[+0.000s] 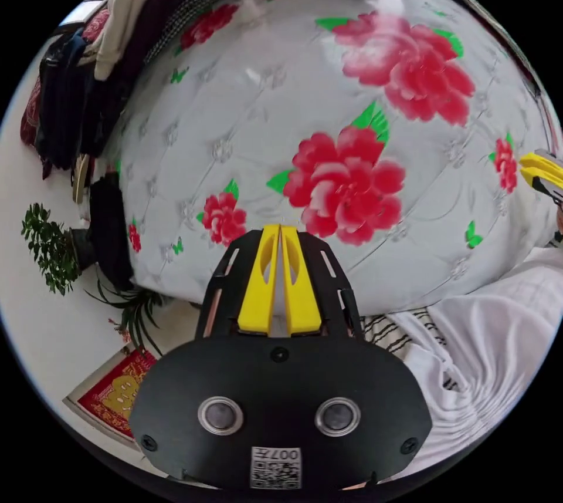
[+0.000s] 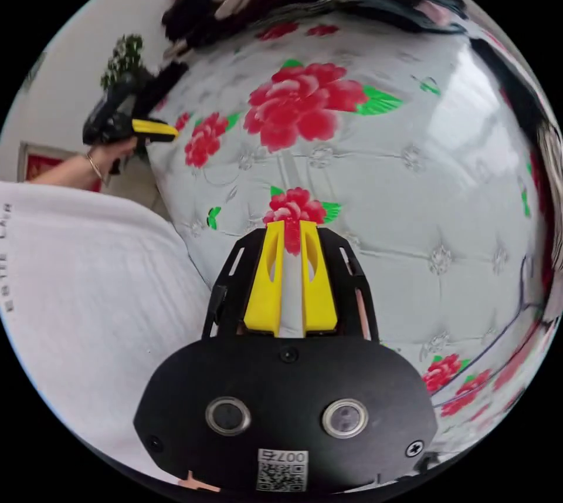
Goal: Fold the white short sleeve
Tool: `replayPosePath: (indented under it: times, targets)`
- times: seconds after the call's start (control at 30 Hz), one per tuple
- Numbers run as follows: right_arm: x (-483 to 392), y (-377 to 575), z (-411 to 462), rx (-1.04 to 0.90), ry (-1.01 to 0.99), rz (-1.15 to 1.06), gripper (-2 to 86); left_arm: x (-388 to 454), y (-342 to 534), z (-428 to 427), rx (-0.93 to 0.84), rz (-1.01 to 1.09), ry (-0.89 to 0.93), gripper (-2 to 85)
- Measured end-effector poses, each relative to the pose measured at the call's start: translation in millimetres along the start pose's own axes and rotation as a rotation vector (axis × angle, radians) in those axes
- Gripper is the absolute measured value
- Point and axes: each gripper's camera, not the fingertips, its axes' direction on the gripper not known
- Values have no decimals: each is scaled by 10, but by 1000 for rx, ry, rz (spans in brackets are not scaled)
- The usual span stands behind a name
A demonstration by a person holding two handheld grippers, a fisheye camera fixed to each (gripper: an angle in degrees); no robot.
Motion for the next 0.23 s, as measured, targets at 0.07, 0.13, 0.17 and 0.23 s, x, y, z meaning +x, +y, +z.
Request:
replayPosePath:
  times: [0.07,0.13,0.17,0.23]
  targets:
    - [-270,-236,332,-141,139,-59,13,64,28,143,-25,55,1,-9]
    - [-373,-338,429,-150,229,-50,8,218,94,80,35,189,-55,-9]
    - [-403,-397,482,-163,246,-36,6,262,102,68,40,223,-74,-9]
    - [-375,-480,529,-166,230,40,5,417,122,31,47,356,-149,-8]
